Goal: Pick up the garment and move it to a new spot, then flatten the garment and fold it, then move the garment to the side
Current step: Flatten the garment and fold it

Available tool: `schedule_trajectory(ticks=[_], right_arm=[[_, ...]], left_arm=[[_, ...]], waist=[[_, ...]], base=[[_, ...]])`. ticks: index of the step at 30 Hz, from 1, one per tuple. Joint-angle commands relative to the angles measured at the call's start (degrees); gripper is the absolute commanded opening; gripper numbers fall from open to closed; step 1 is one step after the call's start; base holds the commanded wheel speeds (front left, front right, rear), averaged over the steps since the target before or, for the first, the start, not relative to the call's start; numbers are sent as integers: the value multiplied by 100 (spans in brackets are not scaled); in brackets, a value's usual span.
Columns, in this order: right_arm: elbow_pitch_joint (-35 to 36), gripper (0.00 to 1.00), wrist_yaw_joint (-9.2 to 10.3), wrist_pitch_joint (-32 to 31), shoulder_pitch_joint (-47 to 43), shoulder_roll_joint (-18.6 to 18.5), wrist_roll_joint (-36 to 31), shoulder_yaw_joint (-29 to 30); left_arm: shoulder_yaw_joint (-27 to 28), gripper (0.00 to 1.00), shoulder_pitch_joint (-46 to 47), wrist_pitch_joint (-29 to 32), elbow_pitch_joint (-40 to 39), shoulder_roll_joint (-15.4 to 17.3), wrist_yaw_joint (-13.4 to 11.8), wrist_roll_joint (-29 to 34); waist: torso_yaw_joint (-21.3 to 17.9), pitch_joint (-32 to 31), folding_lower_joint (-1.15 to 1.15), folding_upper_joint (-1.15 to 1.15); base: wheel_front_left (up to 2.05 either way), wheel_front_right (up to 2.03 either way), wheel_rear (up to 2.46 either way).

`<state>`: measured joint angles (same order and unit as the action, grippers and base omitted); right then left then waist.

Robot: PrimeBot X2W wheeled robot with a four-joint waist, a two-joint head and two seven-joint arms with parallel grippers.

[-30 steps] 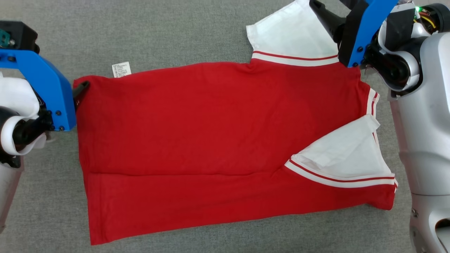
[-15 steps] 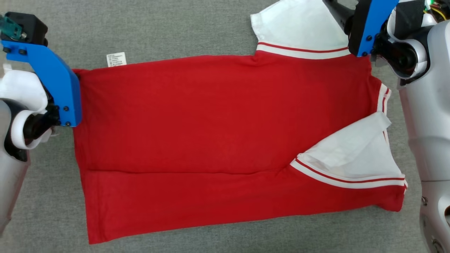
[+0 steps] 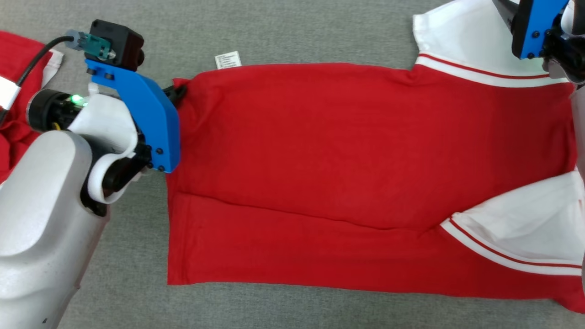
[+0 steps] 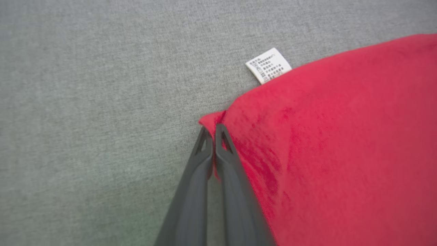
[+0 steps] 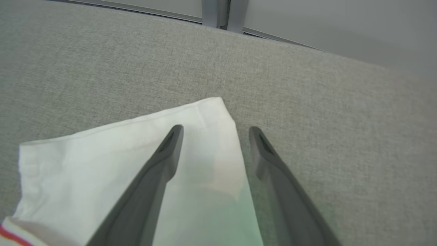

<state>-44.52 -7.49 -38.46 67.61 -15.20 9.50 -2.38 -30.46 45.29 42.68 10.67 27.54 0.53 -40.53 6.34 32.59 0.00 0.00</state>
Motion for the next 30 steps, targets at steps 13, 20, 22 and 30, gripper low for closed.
schedule_trajectory(ticks=[13,20,22,30], right_arm=[[-411,0,0,30,-84,-271,-239,-70],[9,0,0,762,-158,-164,-1,38],[127,0,-1,814,-258,-165,247,-14],[1066,0,-1,609,-1163,-528,1303,-412]], left_arm=[[73,0,-30,-682,348,-270,133,-85],[328,0,-109,-1672,747,-308,18,105],[355,0,-164,-1944,839,-350,89,103],[260,0,-526,-2904,900,-393,438,172]], waist=[[257,84,0,0],[85,-140,0,0],[32,-242,0,0],[-183,-660,0,0]], base=[[0,0,0],[0,0,0],[0,0,0],[0,0,0]])
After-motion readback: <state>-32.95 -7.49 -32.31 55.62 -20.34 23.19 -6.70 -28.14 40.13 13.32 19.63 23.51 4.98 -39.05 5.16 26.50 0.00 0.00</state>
